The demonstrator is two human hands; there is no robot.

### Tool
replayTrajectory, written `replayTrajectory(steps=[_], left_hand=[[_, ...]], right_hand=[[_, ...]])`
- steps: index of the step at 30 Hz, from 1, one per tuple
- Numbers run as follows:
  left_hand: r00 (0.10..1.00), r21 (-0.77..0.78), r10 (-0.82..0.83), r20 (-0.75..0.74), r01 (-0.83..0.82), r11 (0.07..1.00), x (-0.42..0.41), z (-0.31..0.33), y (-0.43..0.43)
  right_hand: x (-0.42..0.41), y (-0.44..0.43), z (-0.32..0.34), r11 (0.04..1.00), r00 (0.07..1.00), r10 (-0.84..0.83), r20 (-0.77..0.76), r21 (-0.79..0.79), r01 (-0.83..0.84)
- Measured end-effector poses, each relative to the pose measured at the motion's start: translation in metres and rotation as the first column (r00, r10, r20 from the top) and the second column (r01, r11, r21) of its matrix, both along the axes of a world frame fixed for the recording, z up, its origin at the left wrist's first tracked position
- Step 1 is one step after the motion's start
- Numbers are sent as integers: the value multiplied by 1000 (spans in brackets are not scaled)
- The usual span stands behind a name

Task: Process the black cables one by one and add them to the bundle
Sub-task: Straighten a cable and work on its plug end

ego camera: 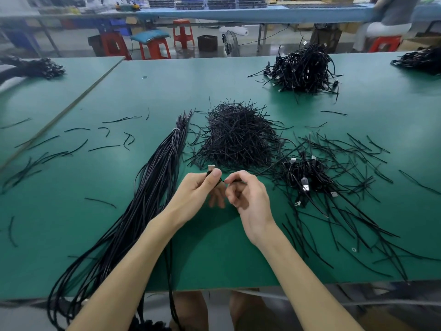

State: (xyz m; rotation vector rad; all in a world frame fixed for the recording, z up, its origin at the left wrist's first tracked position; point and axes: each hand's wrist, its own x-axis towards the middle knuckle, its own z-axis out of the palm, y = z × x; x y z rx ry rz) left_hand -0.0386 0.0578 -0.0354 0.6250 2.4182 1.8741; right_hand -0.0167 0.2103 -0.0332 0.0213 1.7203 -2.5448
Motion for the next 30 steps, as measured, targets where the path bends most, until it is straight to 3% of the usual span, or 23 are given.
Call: replayTrajectory(steps=[7, 11, 16, 18, 21, 23, 27, 30], left_hand=[[992, -96, 90, -83, -98, 991, -4, -9, -2], [978, -216, 137, -160, -171, 961, -4, -10, -4], [995, -41, 101, -10, -102, 994, -9, -7, -1], [994, 99, 73, 77, -80, 992, -10, -5, -4], [974, 413, -60, 216, -36, 910, -10, -2, -8], [959, 531, -131, 253, -25, 847, -11, -1, -10], [921, 679, -206, 332, -82, 730, -11, 3, -9], [908, 707, -230, 351, -95, 701, -12, 4, -10]], right_hand=[[-1, 3, -1, 996, 999, -15, -32, -86, 12], [-1, 1, -1, 997, 994, 75, -83, -21, -77], [1, -1, 0, 990, 979, 144, -146, 31, -141], [2, -2, 0, 985, 971, 171, -168, 66, -162], [2, -3, 0, 976, 963, 200, -182, 119, -180], [2, -3, -2, 971, 958, 220, -186, 140, -196], [2, -6, -3, 956, 940, 265, -215, 190, -226], [3, -7, -3, 950, 929, 289, -231, 192, -248]])
